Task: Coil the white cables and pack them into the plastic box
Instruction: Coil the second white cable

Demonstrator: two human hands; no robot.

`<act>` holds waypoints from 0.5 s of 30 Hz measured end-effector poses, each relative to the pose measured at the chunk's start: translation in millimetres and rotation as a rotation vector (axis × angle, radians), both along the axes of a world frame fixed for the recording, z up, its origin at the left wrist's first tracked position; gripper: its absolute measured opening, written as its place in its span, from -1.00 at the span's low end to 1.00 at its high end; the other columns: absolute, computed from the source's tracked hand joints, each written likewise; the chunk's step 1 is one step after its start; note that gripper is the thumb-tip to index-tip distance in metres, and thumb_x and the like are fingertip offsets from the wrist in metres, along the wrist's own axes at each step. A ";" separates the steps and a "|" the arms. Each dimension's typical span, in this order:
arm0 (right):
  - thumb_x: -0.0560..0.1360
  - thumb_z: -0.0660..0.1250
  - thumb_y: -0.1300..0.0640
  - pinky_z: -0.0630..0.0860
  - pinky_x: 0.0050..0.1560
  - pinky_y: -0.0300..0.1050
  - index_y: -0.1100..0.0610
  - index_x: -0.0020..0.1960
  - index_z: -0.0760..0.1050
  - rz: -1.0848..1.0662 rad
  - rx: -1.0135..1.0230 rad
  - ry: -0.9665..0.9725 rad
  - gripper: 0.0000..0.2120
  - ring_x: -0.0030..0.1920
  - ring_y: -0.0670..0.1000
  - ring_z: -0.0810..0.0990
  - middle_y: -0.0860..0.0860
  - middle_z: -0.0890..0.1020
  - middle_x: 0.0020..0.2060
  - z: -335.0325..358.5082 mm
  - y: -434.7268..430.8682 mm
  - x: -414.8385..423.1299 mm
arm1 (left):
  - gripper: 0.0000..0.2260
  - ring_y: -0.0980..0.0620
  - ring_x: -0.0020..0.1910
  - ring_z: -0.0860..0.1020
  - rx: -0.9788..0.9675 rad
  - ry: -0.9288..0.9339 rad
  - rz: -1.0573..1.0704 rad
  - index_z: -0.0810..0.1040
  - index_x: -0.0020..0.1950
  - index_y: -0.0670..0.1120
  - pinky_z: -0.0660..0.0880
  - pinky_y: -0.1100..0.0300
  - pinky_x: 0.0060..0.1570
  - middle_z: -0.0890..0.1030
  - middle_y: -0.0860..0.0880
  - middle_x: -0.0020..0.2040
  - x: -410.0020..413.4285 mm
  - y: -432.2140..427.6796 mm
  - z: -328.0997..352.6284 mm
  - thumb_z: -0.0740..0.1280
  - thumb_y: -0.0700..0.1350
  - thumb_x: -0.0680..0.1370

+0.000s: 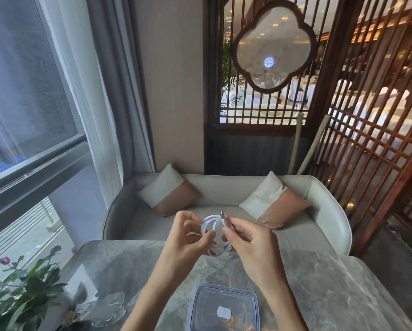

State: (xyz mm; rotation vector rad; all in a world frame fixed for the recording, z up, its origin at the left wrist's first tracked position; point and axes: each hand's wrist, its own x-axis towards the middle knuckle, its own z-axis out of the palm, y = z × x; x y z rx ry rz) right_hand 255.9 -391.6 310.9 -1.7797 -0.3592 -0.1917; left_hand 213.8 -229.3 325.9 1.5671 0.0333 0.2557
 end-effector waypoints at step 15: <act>0.52 0.45 0.11 0.59 -0.09 -0.39 -0.20 0.08 0.66 0.051 -0.055 -0.067 -0.77 -0.08 -0.28 0.69 -0.35 0.72 -0.09 4.6 -0.8 -14.5 | -0.79 -0.14 -0.02 0.66 -0.166 0.361 -0.387 0.64 0.13 -0.24 0.61 0.03 0.03 0.68 -0.26 0.02 5.0 10.4 -1.9 0.32 -0.16 0.60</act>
